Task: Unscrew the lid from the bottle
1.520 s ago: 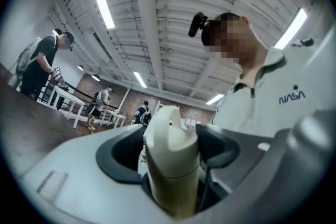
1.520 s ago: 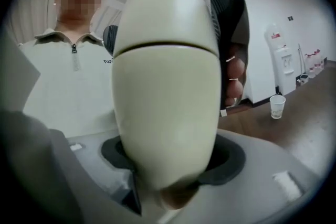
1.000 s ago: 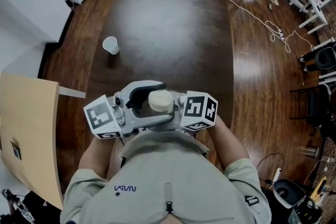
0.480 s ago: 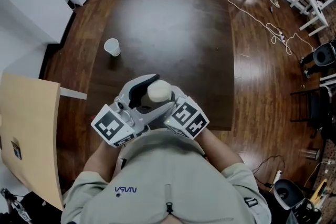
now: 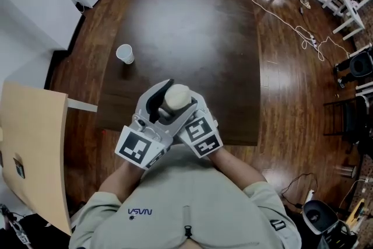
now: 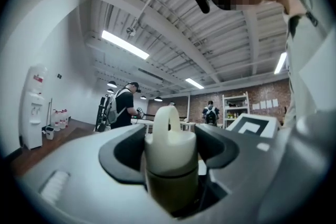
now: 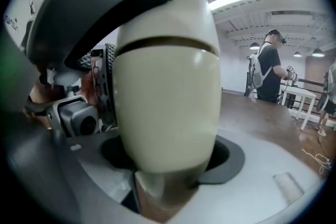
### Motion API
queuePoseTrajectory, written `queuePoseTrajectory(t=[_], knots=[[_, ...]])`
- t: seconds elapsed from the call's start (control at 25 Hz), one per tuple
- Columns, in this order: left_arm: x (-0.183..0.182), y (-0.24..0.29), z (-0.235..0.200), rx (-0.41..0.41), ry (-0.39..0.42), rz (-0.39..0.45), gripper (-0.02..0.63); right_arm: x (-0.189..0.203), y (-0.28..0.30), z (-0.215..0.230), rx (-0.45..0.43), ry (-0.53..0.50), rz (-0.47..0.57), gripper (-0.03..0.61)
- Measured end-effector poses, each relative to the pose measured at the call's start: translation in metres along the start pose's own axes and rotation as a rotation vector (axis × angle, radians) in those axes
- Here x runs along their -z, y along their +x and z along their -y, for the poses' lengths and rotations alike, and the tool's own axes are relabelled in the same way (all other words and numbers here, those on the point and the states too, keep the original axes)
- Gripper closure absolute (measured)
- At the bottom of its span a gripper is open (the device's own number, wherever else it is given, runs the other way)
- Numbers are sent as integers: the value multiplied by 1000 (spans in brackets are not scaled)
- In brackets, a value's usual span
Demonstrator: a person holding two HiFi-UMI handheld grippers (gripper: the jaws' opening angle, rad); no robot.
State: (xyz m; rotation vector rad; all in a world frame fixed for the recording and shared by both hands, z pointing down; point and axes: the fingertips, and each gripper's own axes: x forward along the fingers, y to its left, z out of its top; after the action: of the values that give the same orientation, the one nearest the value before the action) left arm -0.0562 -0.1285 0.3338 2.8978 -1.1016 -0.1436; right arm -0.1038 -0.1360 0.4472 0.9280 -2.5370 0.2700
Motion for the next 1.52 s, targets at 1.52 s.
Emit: queuePoseTrajectory(t=[1.52], knots=[[-27, -34, 58, 662, -148, -28, 307, 7, -61, -94, -804, -157, -100, 275]])
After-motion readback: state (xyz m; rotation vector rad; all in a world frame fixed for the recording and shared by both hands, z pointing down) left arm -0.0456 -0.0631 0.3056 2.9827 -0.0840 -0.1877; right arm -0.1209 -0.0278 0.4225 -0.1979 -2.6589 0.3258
